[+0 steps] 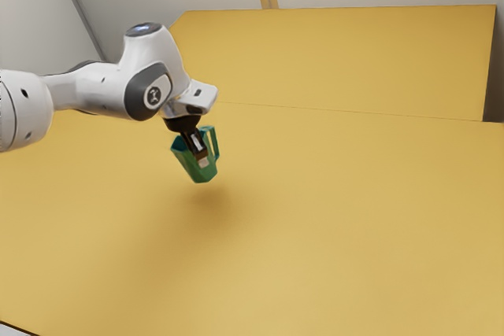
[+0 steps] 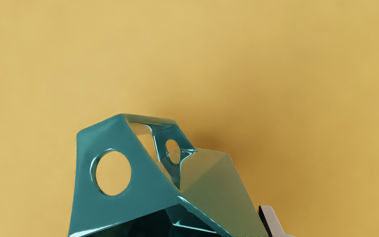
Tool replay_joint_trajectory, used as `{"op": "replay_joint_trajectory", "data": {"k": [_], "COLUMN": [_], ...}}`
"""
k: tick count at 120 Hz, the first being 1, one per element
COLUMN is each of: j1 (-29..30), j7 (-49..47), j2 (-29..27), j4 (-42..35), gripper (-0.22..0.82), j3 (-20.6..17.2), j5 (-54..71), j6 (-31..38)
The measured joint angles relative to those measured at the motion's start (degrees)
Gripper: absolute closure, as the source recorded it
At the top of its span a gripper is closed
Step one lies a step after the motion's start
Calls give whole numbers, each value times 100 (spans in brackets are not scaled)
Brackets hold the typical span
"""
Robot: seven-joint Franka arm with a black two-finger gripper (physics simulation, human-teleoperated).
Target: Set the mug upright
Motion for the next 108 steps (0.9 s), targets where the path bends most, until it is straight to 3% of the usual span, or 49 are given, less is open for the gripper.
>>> {"op": "replay_joint_trajectory", "data": {"k": [27,76,90,108], "j1": [-420,-877,-708,-65], "j7": [-673,-1414,-1544,-1681], "j2": [-305,-127,-87,-55], "j4": [-561,-693,-786,-860], "gripper": [79,79,79,79], "j3": [-52,-5,12,23], "j5": [468,843,878,894], "j6": [88,479,542,649]}}
